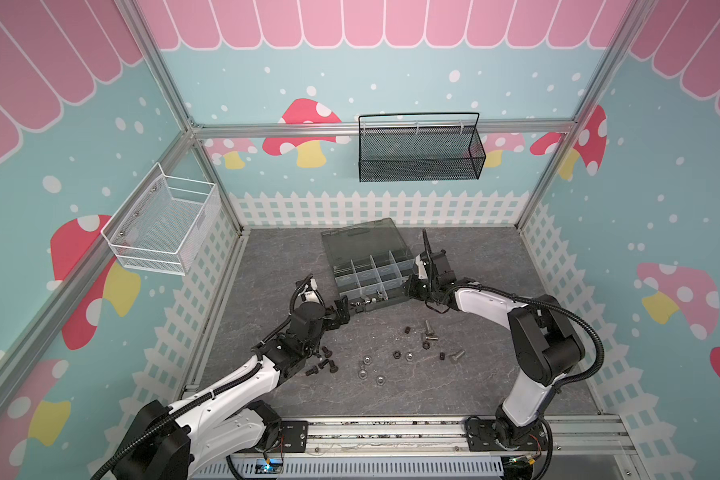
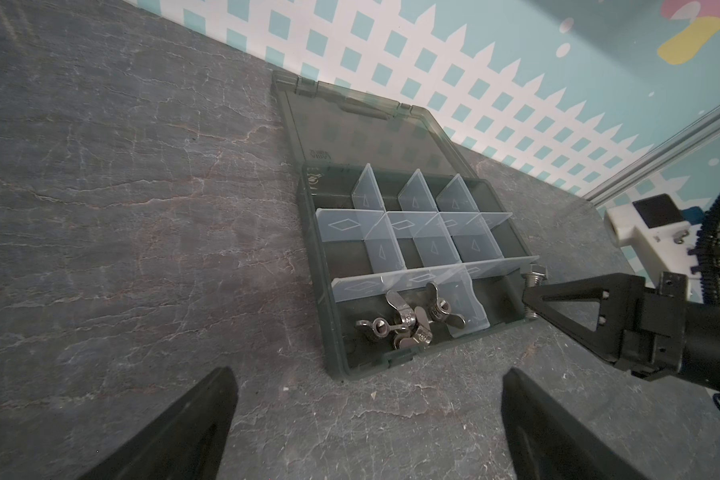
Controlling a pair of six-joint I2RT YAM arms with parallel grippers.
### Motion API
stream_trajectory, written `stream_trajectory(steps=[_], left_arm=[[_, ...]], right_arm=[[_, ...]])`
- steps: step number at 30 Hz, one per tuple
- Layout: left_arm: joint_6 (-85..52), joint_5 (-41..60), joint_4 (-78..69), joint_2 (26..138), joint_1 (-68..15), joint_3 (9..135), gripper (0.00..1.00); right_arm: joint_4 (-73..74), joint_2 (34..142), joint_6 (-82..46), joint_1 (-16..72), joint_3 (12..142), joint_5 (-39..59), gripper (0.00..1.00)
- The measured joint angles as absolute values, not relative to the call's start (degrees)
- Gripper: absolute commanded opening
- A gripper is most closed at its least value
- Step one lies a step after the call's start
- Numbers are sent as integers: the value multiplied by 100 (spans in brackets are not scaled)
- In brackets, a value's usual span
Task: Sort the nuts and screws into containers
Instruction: 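Carry the bolt with the right gripper over an organizer compartment, then open the right gripper to drop the bolt into the compartment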
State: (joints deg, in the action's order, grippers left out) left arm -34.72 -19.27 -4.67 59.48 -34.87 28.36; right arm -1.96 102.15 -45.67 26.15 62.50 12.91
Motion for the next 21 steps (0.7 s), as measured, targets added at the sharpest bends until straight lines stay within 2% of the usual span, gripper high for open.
stream_trajectory(steps=[14,21], left_arm=[[-3474,-1929,-464,6010,-3487,2836,99],[-3474,-1931,-460,6010,-3487,2836,99]], right_arm=[[-661,10960,-4156,2917,6993,1173,11],[-856,11076,-3981,2991,7205,1055,31]])
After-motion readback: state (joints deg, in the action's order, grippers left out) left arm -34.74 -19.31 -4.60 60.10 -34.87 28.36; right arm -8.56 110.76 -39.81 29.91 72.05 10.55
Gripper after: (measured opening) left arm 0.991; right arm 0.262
